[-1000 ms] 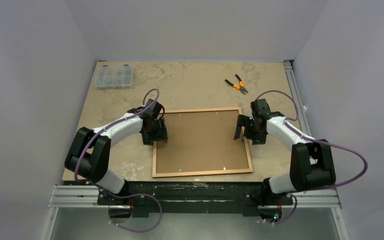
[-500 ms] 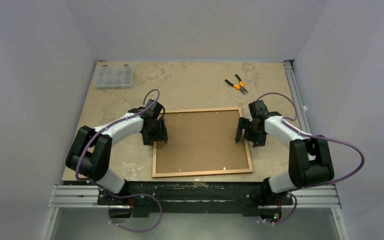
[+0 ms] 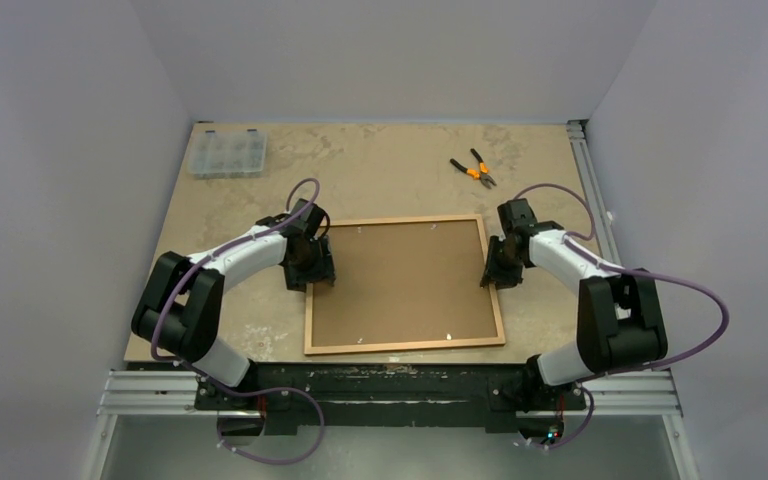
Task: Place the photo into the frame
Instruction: Install the photo frame at the center of the board.
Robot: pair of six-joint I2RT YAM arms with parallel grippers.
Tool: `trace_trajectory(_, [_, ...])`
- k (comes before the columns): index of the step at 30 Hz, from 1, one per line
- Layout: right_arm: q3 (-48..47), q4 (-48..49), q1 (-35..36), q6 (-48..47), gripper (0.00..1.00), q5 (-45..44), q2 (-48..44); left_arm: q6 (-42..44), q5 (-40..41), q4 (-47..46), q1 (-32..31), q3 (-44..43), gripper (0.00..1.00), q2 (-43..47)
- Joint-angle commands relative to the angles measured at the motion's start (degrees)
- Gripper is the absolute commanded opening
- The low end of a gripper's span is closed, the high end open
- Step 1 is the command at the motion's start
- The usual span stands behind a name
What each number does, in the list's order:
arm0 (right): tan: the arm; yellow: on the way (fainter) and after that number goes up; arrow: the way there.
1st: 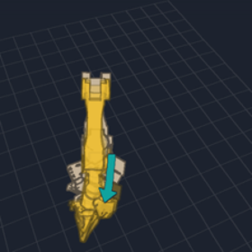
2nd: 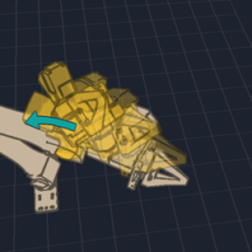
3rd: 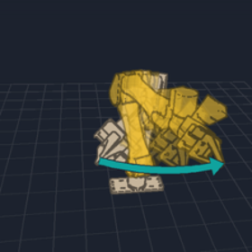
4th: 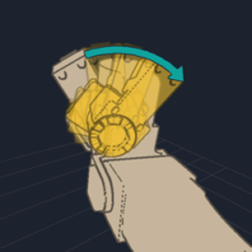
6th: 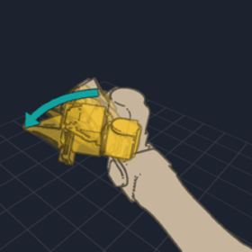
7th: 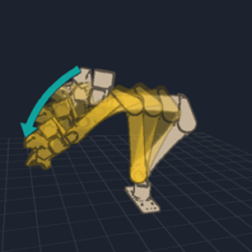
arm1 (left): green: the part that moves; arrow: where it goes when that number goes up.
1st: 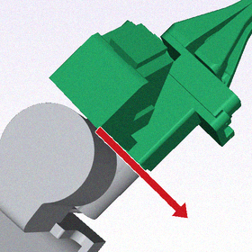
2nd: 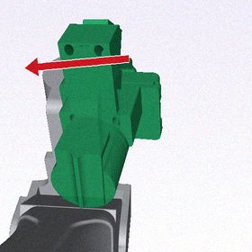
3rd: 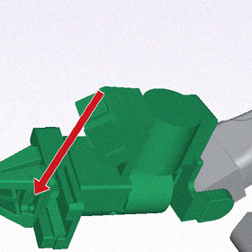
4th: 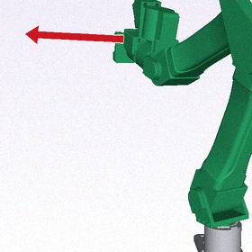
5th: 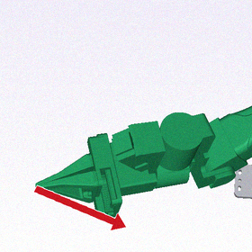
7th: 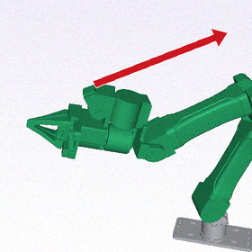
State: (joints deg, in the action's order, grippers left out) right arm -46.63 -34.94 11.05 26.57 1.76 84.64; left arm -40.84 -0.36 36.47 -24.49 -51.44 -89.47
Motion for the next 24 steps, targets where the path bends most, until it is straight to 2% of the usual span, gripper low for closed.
trace_trajectory(1, [-0.18,1.89,0.51,0.43,0.18,-2.7,2.0,0.63,-0.21,-1.27,-0.03,-0.85,0.62,-0.36])
trace_trajectory(5, [-0.61,1.75,0.46,0.34,0.0,-2.97,1.99,0.63,-0.21,-1.46,-0.04,-0.52,0.62,-0.31])
trace_trajectory(13, [-0.83,1.63,0.51,-0.15,0.0,-2.36,1.27,0.76,-0.28,-1.5,-0.03,-0.38,0.61,-0.23])
trace_trajectory(14, [-0.89,1.67,0.5,-0.28,0.05,-2.06,0.93,0.83,-0.32,-1.51,-0.01,-0.34,0.61,-0.1])
trace_trajectory(16, [-1.16,1.69,0.45,-0.37,0.24,-1.92,-0.22,0.93,-0.27,-1.54,-0.03,-0.4,0.62,0.26])
trace_trajectory(19, [-1.32,2.48,0.44,-0.18,0.54,3.02,-2.55,1.11,-0.34,-1.46,0.02,-0.36,0.61,0.92])
trace_trajectory(20, [-1.35,2.59,0.39,-0.08,0.62,3.68,-3.48,1.11,-0.43,-1.48,0.0,-0.36,0.61,1.11])
trace_trajectory(22, [-1.49,2.64,0.45,0.37,0.72,5.13,-5.0,1.19,-0.73,-1.51,-0.07,-0.33,0.61,1.39])
trace_trajectory(24, [-1.82,2.47,0.46,0.46,0.77,6.26,-5.59,1.2,-1.17,-1.85,-0.07,-0.22,0.62,1.57])
